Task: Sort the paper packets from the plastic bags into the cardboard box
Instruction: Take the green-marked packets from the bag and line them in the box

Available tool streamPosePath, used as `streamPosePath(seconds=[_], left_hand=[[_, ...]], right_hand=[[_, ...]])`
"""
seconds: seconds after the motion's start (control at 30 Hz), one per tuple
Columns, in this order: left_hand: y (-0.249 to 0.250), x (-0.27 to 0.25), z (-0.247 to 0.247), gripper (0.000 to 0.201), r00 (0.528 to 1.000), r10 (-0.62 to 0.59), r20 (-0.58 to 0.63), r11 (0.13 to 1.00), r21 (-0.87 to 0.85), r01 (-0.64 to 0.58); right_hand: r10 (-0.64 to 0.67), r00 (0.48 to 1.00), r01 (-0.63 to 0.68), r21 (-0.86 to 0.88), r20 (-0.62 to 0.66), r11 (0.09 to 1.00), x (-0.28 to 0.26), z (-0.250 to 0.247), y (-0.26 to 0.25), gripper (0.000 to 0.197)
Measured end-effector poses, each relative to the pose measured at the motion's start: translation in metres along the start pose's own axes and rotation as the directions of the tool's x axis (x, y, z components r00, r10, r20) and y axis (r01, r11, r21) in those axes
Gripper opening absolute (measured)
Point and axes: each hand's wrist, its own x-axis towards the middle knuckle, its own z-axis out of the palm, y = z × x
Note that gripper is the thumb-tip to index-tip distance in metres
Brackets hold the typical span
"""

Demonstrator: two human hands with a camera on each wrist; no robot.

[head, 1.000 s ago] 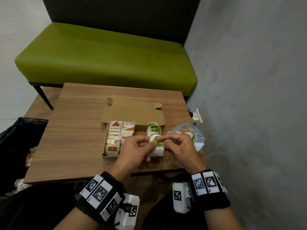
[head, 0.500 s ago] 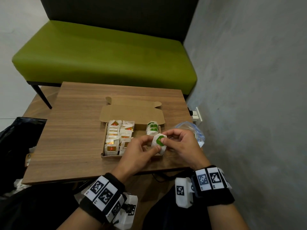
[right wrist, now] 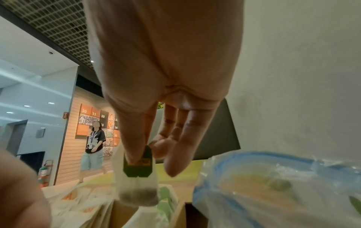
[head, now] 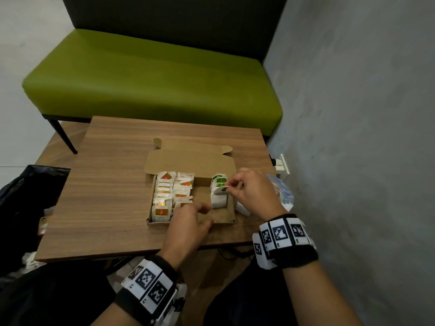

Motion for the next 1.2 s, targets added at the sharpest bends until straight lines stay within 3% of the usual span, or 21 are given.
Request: streamPosePath(seconds=[0.2,0.3,0.63,0.83,1.0,1.1,1.2], left_hand=[[-0.008,-0.003,-0.003,0.029,0.993,0.024,0.115,0.995,0.091,-0.035],[-0.009,-0.003,-0.002,0.027,0.991,0.033,0.13,0.991,0.128,-0.05],[-0.01,0.0,-0.003,0.024,0.992,0.031,0.126,0.984,0.168,-0.052],[-0.009,0.0,-0.001,0.024,0.992,0.025,0.12,0.987,0.157,-0.044],[-0.004,0.0,-0.002,0.026,0.992,0.035,0.123,0.987,0.151,-0.054],[0.005,-0.002,-0.003,0.026,0.99,0.093,0.107,0.983,0.15,-0.109],[0.023,0.001,0.001,0.026,0.983,0.149,0.109,0.974,0.158,-0.165]], right_hand=[[0.099,0.96,-0.091,-0.041,0.26,0.995,0.005,0.012,-0.006,0.003],[0.119,0.949,-0.077,-0.15,0.292,0.986,0.008,0.024,-0.01,0.005],[0.162,0.985,-0.133,-0.327,0.064,0.936,0.018,0.049,-0.015,0.02],[0.157,0.987,-0.148,-0.263,0.015,0.953,0.014,0.049,-0.016,0.021],[0.191,0.981,-0.194,-0.104,-0.034,0.976,-0.001,0.032,-0.019,0.02],[0.226,0.956,-0.231,-0.007,-0.185,0.973,-0.016,0.004,-0.01,0.015],[0.298,0.879,-0.354,-0.092,-0.373,0.931,-0.033,-0.025,0.018,0.012]])
